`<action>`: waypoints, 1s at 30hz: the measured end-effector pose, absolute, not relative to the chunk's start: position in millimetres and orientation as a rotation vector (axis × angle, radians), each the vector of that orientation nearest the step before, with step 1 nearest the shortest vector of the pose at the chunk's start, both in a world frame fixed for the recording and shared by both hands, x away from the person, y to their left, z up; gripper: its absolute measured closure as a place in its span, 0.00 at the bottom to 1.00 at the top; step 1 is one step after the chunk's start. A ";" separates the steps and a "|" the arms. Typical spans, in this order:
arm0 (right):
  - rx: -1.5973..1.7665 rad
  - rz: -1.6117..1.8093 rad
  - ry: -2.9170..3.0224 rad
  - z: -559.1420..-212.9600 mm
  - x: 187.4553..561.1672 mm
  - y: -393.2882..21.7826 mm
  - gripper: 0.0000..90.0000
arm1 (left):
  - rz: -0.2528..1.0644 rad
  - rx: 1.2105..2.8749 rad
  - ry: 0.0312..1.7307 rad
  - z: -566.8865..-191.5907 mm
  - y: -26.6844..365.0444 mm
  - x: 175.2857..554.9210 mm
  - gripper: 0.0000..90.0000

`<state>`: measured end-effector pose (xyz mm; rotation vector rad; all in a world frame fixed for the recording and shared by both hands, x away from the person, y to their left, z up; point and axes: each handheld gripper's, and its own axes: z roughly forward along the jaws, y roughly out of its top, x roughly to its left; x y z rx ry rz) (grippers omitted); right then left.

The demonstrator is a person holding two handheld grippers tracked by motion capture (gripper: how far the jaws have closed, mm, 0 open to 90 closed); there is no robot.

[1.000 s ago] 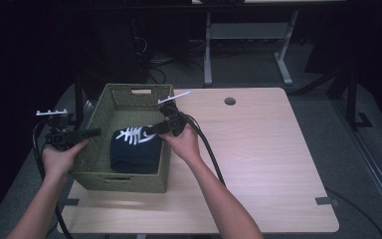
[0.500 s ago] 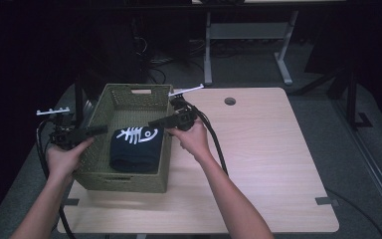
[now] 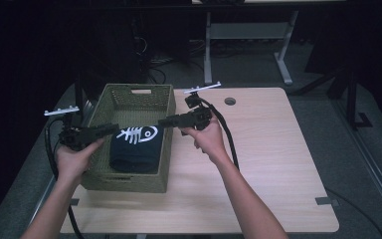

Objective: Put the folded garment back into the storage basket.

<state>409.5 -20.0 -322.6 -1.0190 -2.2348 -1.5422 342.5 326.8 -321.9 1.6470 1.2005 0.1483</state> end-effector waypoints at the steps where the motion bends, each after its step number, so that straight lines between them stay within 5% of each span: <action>1: -1.017 -1.545 -2.237 -322.3 409.0 -23.3 0.52 | 0.149 1.648 1.196 -321.3 324.0 341.7 0.57; 30: -1.082 -1.609 -2.218 -332.8 387.1 -112.6 0.45 | 0.078 1.698 1.090 -318.8 244.3 335.0 0.47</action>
